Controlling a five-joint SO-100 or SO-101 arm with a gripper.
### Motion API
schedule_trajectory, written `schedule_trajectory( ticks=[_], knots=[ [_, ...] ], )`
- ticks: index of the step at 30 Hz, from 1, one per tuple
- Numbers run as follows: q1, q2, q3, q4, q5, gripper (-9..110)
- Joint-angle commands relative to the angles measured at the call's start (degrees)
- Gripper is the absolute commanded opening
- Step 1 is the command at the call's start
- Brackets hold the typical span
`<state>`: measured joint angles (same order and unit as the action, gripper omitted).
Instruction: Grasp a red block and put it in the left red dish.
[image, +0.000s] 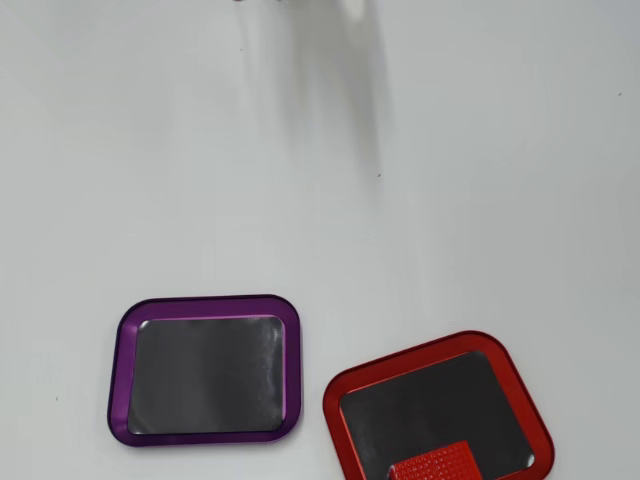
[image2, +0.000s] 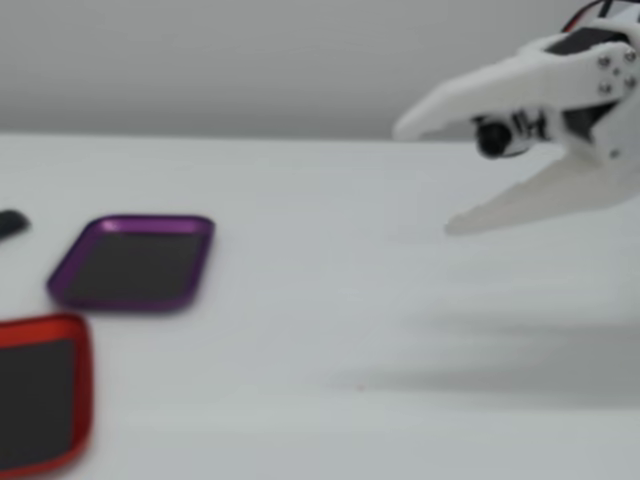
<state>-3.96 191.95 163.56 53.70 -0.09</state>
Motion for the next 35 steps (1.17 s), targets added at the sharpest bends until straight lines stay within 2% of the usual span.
schedule_trajectory(
  ticks=[1, 12, 19, 35],
  knots=[
    [0.8, 6.9, 2.7, 1.6, 0.1, 24],
    [1.5, 4.2, 8.6, 12.2, 0.7, 22],
    [1.7, 4.2, 9.5, 14.0, 0.4, -1],
    [1.5, 4.2, 11.5, 13.4, 0.2, 0]
  ],
)
